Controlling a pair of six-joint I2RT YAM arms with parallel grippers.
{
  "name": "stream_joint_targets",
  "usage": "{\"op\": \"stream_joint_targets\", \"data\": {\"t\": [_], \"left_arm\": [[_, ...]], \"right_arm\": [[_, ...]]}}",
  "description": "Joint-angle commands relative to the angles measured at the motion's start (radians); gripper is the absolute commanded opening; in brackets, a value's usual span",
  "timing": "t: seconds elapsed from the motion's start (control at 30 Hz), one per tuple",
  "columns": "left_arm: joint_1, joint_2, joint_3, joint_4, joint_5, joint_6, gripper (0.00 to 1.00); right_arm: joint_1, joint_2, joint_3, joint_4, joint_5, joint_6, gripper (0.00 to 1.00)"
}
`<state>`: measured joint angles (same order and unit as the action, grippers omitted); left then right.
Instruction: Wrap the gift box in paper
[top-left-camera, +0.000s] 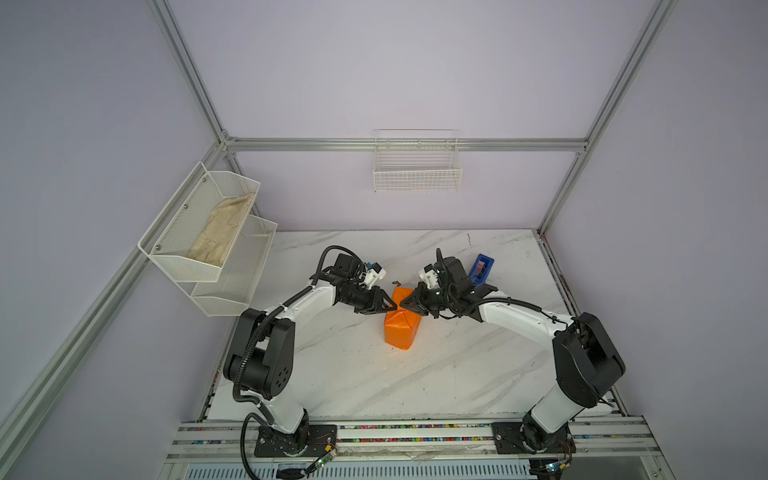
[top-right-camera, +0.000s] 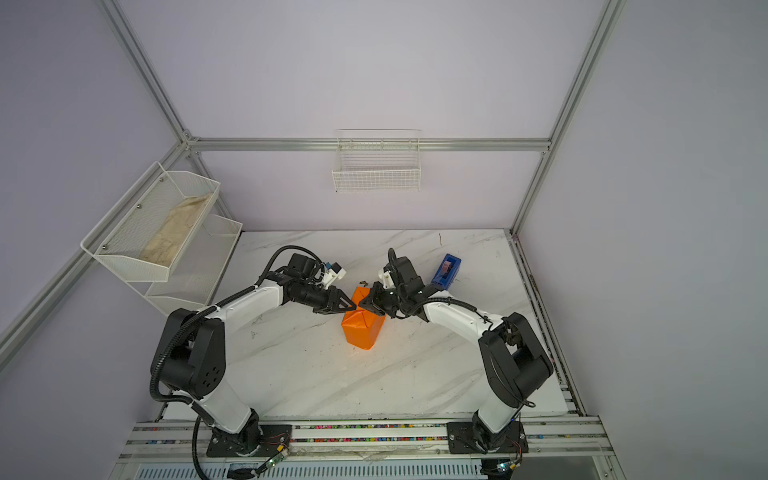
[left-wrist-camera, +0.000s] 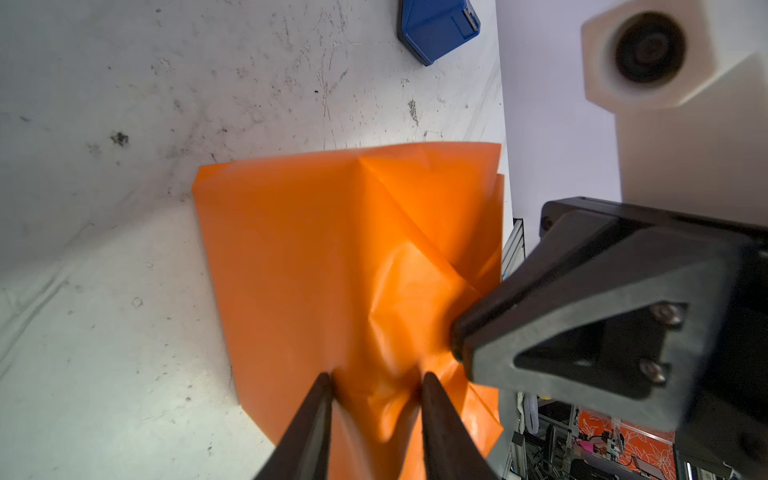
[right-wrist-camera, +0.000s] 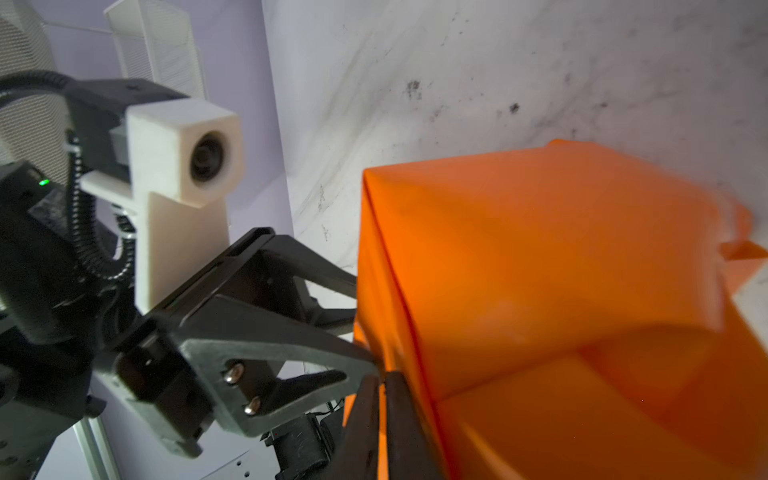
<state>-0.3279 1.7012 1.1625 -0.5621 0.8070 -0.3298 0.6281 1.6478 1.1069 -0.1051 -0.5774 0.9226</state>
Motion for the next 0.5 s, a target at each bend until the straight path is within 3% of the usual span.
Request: {"op": "stream_joint_targets", "data": {"t": [0.0,0.47], "left_arm": [[-0.033,0.04,-0.061,-0.101,-0.088,0.007,0.33],[-0.053,-0.044,0.017,-0.094,-0.029,-0.048,0.53]], "right_arm": [[-0.005,-0.003,-0.016,-0.114,0.109,-0.038,0.1],[-0.005,0.023,-0.031,-0.154,0.106,-0.099,0.08]]}}
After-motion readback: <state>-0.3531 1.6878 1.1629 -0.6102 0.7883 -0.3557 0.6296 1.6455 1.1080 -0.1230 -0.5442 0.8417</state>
